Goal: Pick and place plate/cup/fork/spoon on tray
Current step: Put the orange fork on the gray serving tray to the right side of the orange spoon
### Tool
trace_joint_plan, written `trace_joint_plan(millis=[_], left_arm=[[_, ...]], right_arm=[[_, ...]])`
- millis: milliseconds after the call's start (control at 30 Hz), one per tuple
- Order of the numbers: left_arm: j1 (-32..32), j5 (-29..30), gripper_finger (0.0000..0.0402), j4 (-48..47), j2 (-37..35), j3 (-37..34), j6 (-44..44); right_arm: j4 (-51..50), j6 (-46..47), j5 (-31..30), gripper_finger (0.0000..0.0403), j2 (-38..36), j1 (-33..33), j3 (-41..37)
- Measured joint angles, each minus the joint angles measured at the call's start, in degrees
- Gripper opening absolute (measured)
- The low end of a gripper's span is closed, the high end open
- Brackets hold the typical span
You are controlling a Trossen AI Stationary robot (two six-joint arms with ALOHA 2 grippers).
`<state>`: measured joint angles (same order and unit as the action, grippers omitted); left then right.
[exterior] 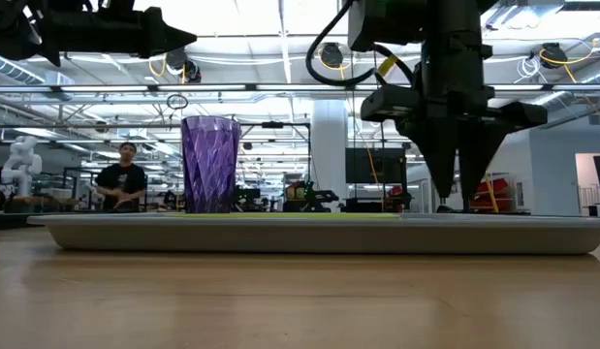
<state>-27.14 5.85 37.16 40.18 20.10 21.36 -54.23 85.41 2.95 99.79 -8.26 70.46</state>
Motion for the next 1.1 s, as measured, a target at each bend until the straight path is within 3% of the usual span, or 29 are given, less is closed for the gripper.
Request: trace_joint_plan(millis=[267,1100], left_arm=[[0.0,0.0,0.0076,-0.3,-0.1,0.0,-1.5],[0.0,-0.3,0.0076,-1.0,-0.1,0.0,-5.4]], right_arm=[[-7.8,0.0,-1.5,0.0116,0.0,-0.3,0.0],[-3.1,3.9,-1.1,0.0116,0.0,-2.2,-1.6]])
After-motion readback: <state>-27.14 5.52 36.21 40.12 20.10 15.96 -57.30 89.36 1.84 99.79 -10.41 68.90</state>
